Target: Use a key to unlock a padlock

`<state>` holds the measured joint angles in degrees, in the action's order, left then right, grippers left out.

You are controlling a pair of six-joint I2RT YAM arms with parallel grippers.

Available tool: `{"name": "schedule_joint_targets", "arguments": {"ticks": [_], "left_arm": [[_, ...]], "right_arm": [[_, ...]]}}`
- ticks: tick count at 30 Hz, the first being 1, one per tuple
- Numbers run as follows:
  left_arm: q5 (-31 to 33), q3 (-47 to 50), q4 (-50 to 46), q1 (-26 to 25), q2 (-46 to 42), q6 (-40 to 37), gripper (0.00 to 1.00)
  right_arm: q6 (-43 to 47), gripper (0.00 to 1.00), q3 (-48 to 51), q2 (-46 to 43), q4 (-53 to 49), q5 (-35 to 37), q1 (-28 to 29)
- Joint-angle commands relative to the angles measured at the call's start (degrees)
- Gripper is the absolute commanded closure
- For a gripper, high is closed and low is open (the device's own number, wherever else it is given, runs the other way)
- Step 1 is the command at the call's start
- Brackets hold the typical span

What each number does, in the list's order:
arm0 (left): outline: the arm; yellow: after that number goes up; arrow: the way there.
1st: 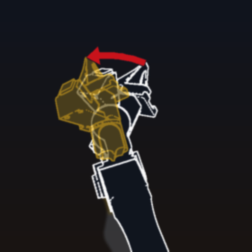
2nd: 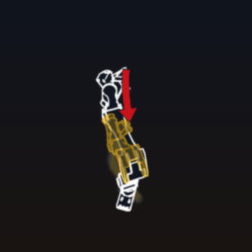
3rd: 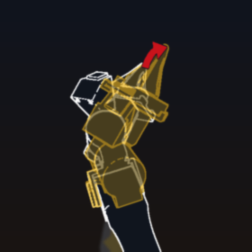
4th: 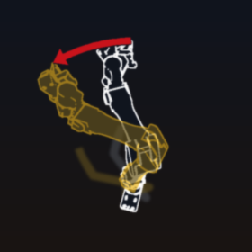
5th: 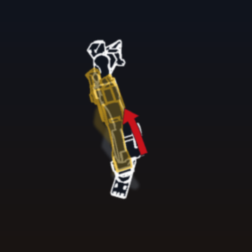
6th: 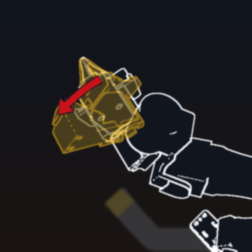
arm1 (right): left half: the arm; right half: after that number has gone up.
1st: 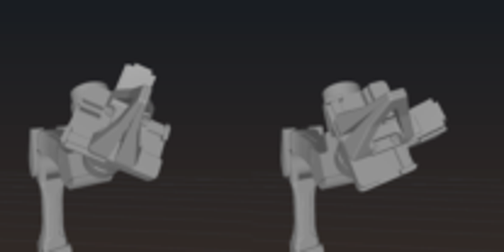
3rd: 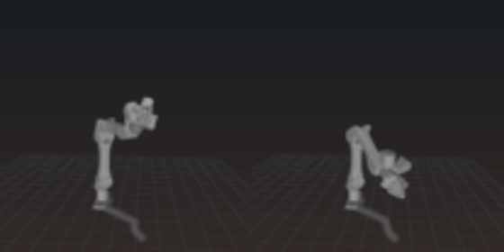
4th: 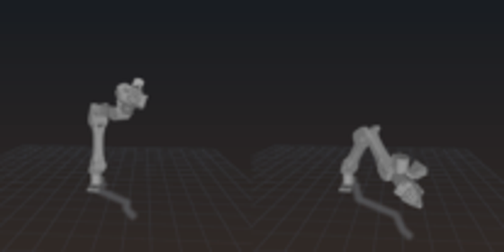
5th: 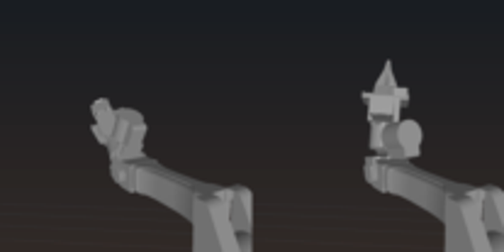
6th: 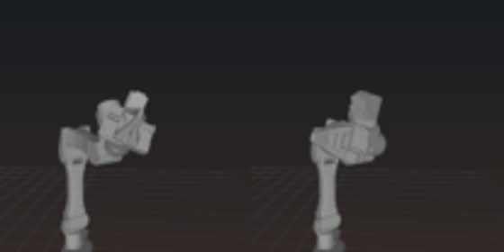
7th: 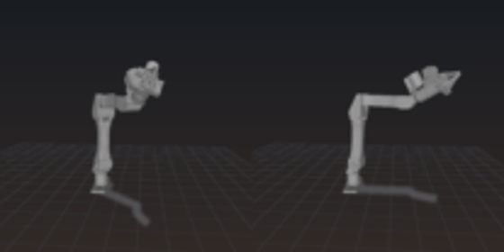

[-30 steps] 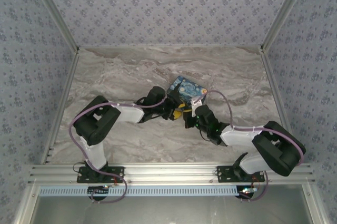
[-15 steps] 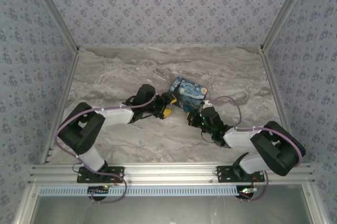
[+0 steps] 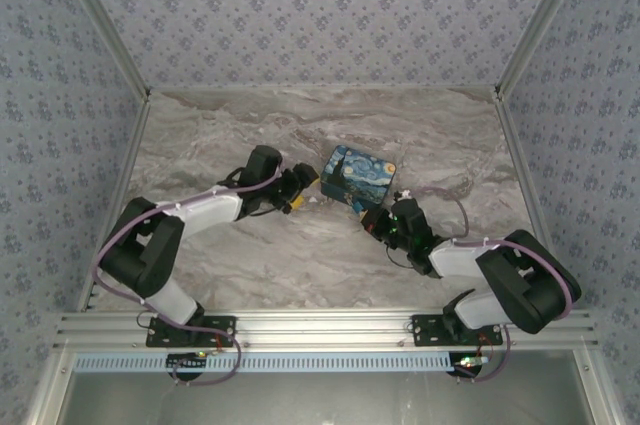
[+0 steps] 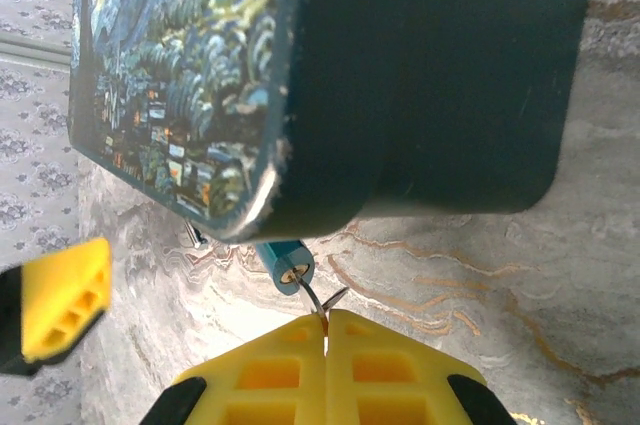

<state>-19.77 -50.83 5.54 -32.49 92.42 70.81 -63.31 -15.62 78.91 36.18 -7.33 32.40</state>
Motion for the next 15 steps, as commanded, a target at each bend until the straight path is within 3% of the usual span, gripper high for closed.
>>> {"name": "schedule_joint_targets", "arguments": {"ticks": [1,15], "left_arm": [[-1.3,-7.5,-5.1,0.8,3.7,-10.5,0.21],[-3.6,-32.0,-15.9,1.6,25.6,-19.4,0.16]], "right_arm": [[-1.3,1.00,0.7,-1.3,-2.0,-0.5,-0.8],[-0.1,1.00,1.3,-3.7,-4.5,-0.1,-1.2]]}}
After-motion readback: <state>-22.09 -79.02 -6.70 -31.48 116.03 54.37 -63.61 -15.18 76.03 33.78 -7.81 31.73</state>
